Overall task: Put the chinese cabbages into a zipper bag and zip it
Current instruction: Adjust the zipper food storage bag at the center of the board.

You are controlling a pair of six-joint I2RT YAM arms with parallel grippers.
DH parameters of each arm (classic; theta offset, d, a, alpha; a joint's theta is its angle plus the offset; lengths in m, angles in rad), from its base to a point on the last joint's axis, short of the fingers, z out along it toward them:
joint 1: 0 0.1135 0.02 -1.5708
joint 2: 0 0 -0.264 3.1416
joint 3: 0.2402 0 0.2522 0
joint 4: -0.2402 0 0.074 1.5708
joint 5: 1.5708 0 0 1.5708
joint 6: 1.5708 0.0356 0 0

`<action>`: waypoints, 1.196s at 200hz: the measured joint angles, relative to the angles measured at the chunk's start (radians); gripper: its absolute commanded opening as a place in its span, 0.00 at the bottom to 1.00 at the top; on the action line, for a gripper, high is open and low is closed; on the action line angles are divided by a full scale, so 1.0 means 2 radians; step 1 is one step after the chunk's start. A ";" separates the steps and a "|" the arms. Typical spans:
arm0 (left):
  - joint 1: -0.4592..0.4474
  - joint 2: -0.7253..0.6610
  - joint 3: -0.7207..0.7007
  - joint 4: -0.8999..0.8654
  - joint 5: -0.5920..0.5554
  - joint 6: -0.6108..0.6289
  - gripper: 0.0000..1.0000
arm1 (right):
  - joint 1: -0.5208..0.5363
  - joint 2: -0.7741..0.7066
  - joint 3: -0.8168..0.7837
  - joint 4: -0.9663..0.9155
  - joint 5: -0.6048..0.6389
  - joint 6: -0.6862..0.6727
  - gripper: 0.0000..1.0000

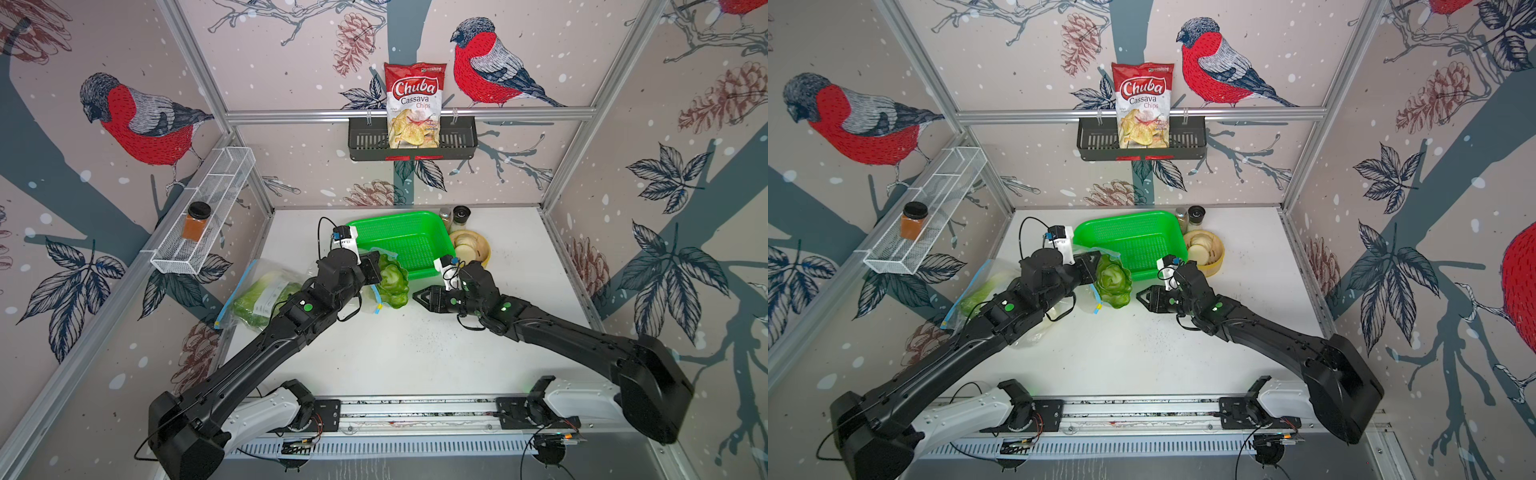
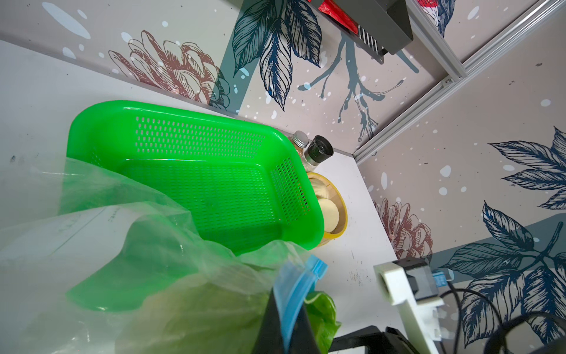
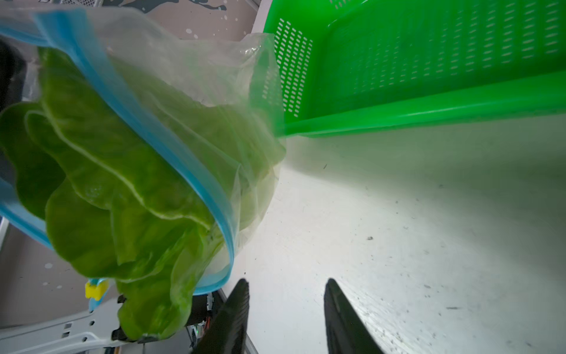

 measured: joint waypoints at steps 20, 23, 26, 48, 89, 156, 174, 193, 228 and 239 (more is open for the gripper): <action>0.000 -0.001 -0.002 0.002 0.000 -0.002 0.00 | 0.004 0.016 0.000 0.018 -0.014 0.012 0.40; 0.000 -0.001 -0.003 0.002 0.000 -0.002 0.00 | 0.005 0.017 0.000 0.021 -0.016 0.012 0.39; 0.000 -0.001 -0.003 0.002 0.000 -0.002 0.00 | 0.006 0.019 0.000 0.024 -0.018 0.013 0.39; 0.000 -0.002 -0.003 0.002 0.000 -0.002 0.00 | 0.007 0.021 0.000 0.036 -0.025 0.023 0.39; 0.001 0.000 -0.003 0.002 0.000 -0.001 0.00 | 0.015 0.004 -0.006 0.042 -0.024 0.024 0.39; 0.001 0.001 -0.003 0.003 0.002 -0.001 0.00 | 0.019 0.026 -0.012 0.063 -0.026 0.041 0.37; 0.001 0.001 -0.003 0.003 0.002 -0.001 0.00 | 0.019 0.031 -0.008 0.072 -0.031 0.049 0.37; 0.001 0.001 -0.003 0.003 0.002 -0.001 0.00 | 0.019 0.029 -0.006 0.081 -0.033 0.049 0.37; 0.001 0.001 -0.004 0.003 0.003 -0.001 0.00 | 0.019 0.014 -0.012 0.080 -0.033 0.049 0.38; 0.001 0.001 -0.004 0.003 0.003 -0.001 0.00 | 0.019 0.009 -0.018 0.080 -0.033 0.049 0.38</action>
